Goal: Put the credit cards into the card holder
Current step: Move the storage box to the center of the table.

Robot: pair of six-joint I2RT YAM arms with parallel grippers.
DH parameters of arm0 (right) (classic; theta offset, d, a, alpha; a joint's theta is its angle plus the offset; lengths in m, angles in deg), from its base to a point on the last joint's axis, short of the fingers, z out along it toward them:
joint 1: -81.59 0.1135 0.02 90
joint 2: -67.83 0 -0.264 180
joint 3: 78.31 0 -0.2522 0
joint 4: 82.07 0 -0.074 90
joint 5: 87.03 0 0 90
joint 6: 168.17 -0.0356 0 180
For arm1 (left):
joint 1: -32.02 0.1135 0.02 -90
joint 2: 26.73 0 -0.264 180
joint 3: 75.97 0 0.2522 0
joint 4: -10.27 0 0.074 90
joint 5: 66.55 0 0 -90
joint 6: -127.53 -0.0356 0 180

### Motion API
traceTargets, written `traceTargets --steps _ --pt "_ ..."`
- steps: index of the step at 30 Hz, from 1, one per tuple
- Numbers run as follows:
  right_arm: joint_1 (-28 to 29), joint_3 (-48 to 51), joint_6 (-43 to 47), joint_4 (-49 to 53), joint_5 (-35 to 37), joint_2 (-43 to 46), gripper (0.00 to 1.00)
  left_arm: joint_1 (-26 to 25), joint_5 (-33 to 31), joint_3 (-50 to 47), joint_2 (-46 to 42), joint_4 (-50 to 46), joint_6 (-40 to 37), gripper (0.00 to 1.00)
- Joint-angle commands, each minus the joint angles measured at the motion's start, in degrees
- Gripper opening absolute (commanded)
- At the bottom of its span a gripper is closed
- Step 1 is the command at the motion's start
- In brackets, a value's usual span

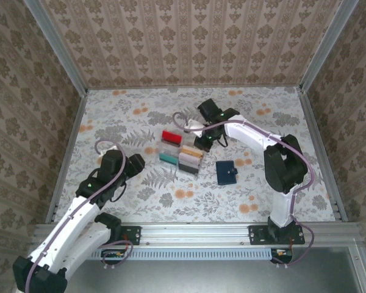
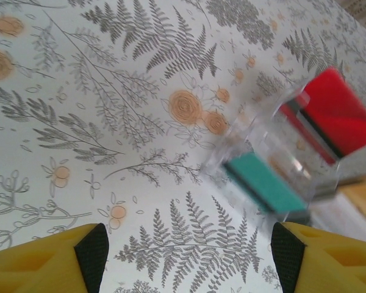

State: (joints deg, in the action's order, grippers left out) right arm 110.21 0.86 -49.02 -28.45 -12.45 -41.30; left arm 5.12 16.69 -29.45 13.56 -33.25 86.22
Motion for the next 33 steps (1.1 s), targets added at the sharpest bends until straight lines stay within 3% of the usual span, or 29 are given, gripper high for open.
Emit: traceTargets --steps 1,8,16,23,29,33 --pt "-3.18 -1.58 -4.45 -2.64 3.82 -0.58 0.0 0.36 4.48 1.96 1.6 3.37 -2.02 0.74" --pt "-9.81 3.21 -12.03 -6.04 6.87 2.04 0.0 -0.54 11.35 1.7 6.65 10.17 -3.99 0.74" --pt "-11.53 8.09 -16.75 -8.8 13.91 4.92 0.0 -5.14 12.51 5.64 16.32 13.55 -4.82 0.74" --pt "-11.74 7.71 -21.88 -8.77 11.71 10.49 0.36 -9.65 12.62 8.3 23.61 16.54 -4.13 0.75" --pt "-14.42 10.58 -34.46 -5.88 12.03 19.63 0.5 -11.48 12.26 10.02 27.61 17.34 -3.8 0.75" --pt "-15.41 18.41 -45.88 -5.06 7.98 25.52 0.49 -11.51 11.95 10.21 28.98 17.83 -3.56 0.75"
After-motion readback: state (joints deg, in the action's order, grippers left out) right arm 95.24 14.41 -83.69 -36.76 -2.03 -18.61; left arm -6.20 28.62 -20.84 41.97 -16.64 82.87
